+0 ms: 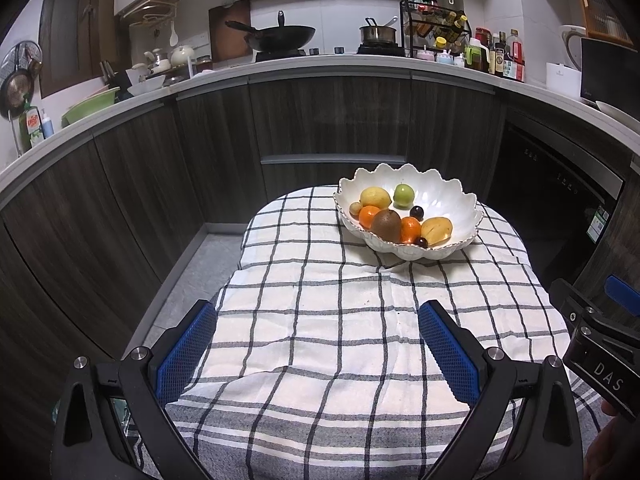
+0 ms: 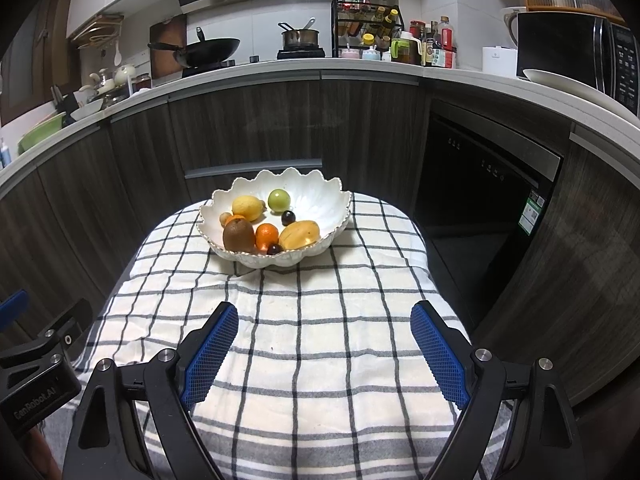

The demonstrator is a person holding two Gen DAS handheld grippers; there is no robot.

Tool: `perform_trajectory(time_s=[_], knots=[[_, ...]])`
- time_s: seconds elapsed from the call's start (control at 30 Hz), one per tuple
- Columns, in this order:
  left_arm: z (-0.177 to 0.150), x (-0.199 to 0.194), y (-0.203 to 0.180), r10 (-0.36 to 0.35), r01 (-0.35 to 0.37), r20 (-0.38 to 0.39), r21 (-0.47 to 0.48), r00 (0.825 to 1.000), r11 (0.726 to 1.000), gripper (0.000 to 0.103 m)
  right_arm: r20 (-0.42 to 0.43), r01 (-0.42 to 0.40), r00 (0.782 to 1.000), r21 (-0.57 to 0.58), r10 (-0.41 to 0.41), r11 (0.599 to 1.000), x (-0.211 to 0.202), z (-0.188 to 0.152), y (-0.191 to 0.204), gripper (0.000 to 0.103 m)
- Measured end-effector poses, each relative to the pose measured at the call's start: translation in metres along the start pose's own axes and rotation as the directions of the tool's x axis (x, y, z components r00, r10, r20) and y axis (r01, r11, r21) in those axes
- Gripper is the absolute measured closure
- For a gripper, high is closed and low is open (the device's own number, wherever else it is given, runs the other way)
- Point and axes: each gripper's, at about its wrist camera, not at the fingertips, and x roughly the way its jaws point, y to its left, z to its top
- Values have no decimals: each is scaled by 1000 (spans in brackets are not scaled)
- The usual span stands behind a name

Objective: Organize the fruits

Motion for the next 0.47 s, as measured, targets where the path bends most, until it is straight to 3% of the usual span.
perform_trajectory(time_s=[0.47], knots=[[1, 3, 1, -9, 9, -14, 5, 1000, 1000, 0, -3, 1, 1000, 2, -1, 1000, 1, -1, 1, 14]])
